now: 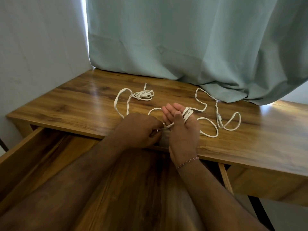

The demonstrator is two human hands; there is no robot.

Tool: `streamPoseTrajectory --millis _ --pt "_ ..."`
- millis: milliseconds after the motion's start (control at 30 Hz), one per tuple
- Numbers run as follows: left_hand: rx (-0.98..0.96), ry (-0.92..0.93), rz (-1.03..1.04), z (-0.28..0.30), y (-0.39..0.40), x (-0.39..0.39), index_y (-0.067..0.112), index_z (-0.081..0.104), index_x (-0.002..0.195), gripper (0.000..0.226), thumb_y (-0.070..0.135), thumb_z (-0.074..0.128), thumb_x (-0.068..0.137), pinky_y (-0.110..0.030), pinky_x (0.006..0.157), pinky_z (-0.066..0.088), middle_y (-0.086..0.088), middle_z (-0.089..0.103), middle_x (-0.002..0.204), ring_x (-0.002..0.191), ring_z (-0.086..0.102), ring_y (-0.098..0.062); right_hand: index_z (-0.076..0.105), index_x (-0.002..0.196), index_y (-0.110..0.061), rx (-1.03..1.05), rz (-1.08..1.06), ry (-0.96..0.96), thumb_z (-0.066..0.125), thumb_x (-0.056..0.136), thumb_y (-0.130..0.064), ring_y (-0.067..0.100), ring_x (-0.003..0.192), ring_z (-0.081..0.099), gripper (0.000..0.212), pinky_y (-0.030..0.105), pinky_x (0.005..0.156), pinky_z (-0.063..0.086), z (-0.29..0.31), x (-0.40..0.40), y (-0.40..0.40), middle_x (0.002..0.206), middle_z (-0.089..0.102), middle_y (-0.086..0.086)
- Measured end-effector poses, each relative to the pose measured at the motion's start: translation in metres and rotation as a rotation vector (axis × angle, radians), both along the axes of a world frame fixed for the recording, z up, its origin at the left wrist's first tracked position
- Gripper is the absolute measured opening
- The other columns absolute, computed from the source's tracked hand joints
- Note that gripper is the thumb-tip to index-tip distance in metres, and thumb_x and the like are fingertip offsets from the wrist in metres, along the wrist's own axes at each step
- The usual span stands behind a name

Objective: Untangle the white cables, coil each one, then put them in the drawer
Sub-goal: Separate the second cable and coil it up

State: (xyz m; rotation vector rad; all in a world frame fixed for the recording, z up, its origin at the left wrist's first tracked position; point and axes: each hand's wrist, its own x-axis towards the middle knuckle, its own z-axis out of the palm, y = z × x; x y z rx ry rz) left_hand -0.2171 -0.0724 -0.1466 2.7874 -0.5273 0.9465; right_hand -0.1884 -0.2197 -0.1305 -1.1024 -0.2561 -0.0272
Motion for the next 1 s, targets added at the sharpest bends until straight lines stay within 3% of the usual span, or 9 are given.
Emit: streamPoseTrajectory --millis 133,233,333,433,500,633,833,900,1000 --pt "0.102 -0.067 -0.018 0.014 -0.006 -0.004 0.027 0.072 0.076 0.037 0.054 0.055 0.095 -0.023 0.052 0.032 0.009 0.067 0.067 0.055 0.059 -0.009 0.063 0.124 -0.009 -0.544 -0.257 -0.375 0.046 0.108 -0.015 -0.001 0.103 0.071 0.024 0.028 0.092 0.059 -0.017 0.018 -0.014 0.111 0.075 -0.005" --pt "0.075 -0.039 -0.110 0.029 -0.004 -0.008 0.031 0.073 0.080 0.033 0.058 0.059 0.092 -0.019 0.052 0.033 0.013 0.069 0.073 0.061 0.058 -0.004 0.065 0.115 -0.012 -0.673 -0.277 -0.474 0.044 0.109 -0.023 -0.004 0.089 0.070 0.025 0.020 0.080 0.057 -0.018 0.024 -0.023 0.095 0.073 -0.012" --pt "0.038 -0.009 -0.142 0.038 0.003 -0.008 0.033 0.077 0.092 0.024 0.055 0.072 0.085 -0.016 0.056 0.031 0.015 0.065 0.080 0.069 0.054 -0.001 0.067 0.104 -0.013 -0.783 -0.279 -0.558 0.045 0.109 -0.023 -0.009 0.074 0.064 0.025 0.007 0.063 0.043 -0.013 0.020 -0.024 0.074 0.064 -0.017" --pt "0.004 -0.028 -0.136 0.039 0.015 -0.008 0.031 0.076 0.096 0.026 0.053 0.063 0.090 -0.028 0.056 0.043 0.013 0.062 0.085 0.073 0.058 -0.007 0.064 0.086 -0.013 -0.865 -0.202 -0.635 0.048 0.108 -0.028 0.005 0.068 0.061 0.031 0.018 0.056 0.041 -0.012 0.015 -0.021 0.067 0.061 -0.010" --pt "-0.021 -0.051 -0.147 0.037 0.023 -0.009 0.028 0.077 0.098 0.027 0.049 0.061 0.094 -0.028 0.057 0.041 0.011 0.059 0.086 0.075 0.053 -0.005 0.061 0.076 -0.012 -0.849 -0.068 -0.584 0.048 0.108 -0.029 0.011 0.060 0.058 0.039 0.029 0.056 0.044 -0.010 0.013 -0.019 0.062 0.062 -0.004" --pt "0.039 -0.071 -0.172 0.033 0.020 -0.007 0.021 0.075 0.094 0.026 0.044 0.062 0.097 -0.024 0.063 0.029 0.006 0.056 0.087 0.078 0.041 -0.003 0.059 0.067 -0.013 -0.823 0.083 -0.544 0.041 0.105 -0.043 0.009 0.052 0.051 0.051 0.035 0.054 0.042 -0.007 0.015 -0.021 0.053 0.056 -0.007" --pt "-0.142 -0.064 -0.178 0.039 0.025 -0.013 0.022 0.074 0.092 0.029 0.050 0.068 0.091 -0.036 0.057 0.050 0.013 0.063 0.084 0.072 0.058 -0.007 0.066 0.065 -0.017 -0.821 0.264 -0.472 0.045 0.106 -0.045 0.001 0.042 0.046 0.054 0.015 0.048 0.033 -0.002 0.012 -0.026 0.045 0.053 -0.014" --pt "-0.160 -0.045 -0.187 0.041 0.031 -0.014 0.024 0.076 0.096 0.027 0.048 0.065 0.095 -0.039 0.060 0.051 0.018 0.059 0.087 0.075 0.060 -0.006 0.062 0.063 -0.015 -0.723 0.360 -0.409 0.049 0.105 -0.045 0.002 0.041 0.040 0.053 0.016 0.046 0.032 -0.001 0.011 -0.024 0.044 0.047 -0.011" --pt "-0.146 -0.068 -0.181 0.039 0.031 -0.011 0.022 0.078 0.107 0.029 0.041 0.057 0.103 -0.040 0.064 0.050 0.012 0.065 0.090 0.080 0.061 -0.011 0.048 0.061 -0.015 -0.423 0.624 -0.269 0.049 0.103 -0.036 0.010 0.041 0.027 0.047 0.022 0.040 0.022 -0.002 0.013 -0.026 0.048 0.034 -0.002"
